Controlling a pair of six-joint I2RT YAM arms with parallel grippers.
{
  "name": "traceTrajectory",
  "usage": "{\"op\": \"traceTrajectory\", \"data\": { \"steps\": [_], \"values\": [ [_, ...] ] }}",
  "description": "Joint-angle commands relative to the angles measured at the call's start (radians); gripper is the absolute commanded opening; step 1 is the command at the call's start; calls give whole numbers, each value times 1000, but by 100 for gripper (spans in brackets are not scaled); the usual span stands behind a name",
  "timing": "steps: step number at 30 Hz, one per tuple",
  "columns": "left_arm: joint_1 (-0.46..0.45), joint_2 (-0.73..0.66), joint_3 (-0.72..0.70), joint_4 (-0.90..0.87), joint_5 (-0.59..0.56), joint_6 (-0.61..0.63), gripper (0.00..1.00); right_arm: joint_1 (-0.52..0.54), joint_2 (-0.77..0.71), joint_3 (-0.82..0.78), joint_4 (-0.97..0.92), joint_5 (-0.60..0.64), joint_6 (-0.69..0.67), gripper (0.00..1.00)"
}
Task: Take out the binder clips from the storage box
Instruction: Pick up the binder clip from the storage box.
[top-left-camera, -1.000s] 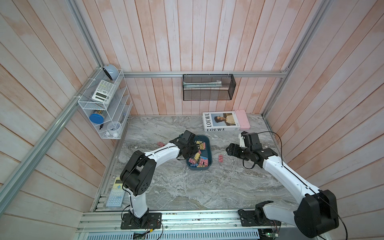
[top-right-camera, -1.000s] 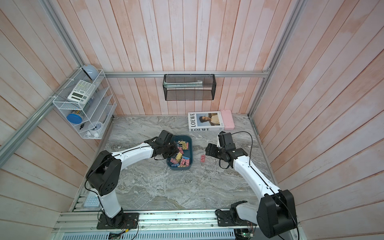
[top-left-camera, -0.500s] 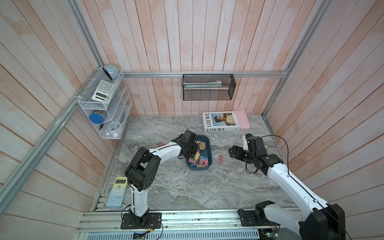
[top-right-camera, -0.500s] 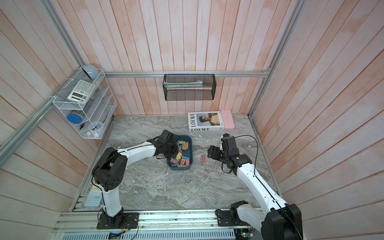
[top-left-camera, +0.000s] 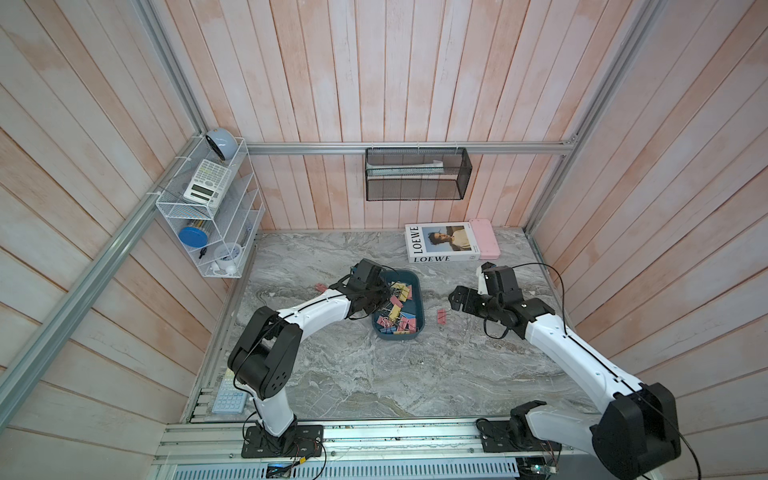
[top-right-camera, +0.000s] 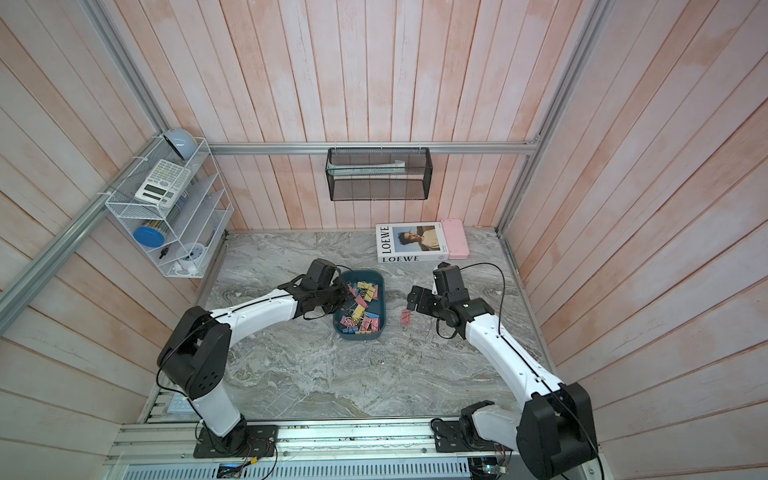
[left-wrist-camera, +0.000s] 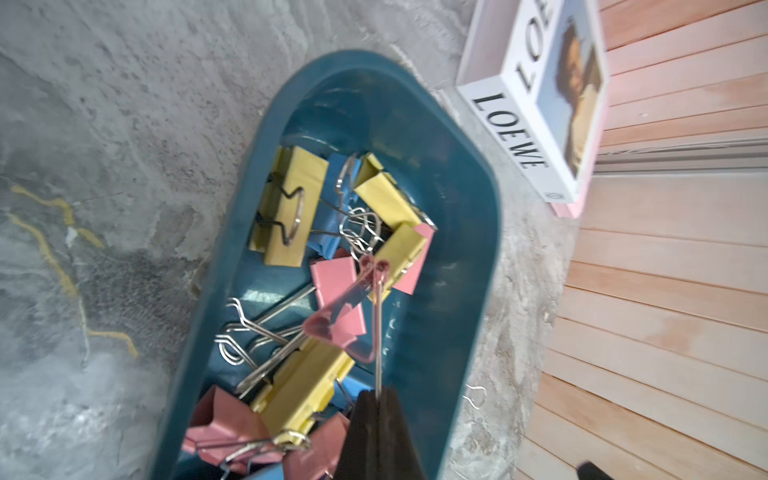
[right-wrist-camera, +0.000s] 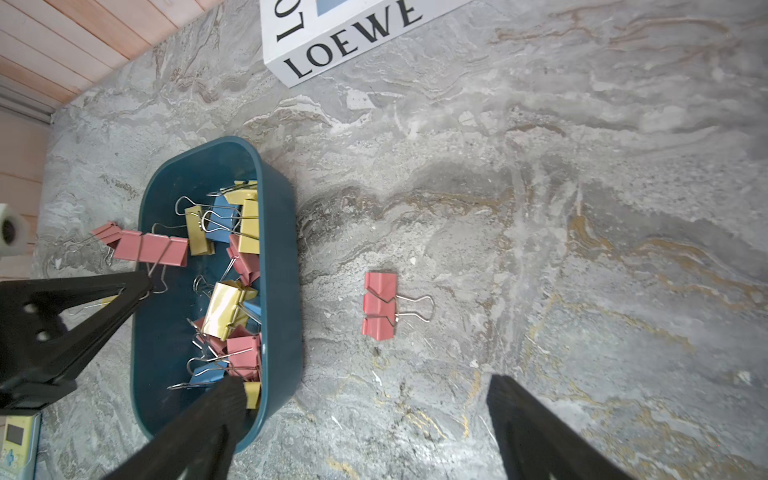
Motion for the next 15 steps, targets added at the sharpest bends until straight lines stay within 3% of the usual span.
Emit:
{"op": "traceTrajectory", "data": {
  "steps": [1, 8, 15],
  "values": [
    [14, -111, -51, 48, 4, -2, 0, 60, 60, 85, 27, 27, -31, 98],
    [81, -338, -233, 53, -25, -1, 0, 190, 251, 254, 22, 71, -91, 98],
    [198, -509, -495, 141, 21, -56, 0, 254, 483, 481, -107, 129, -118, 94]
  ]
}}
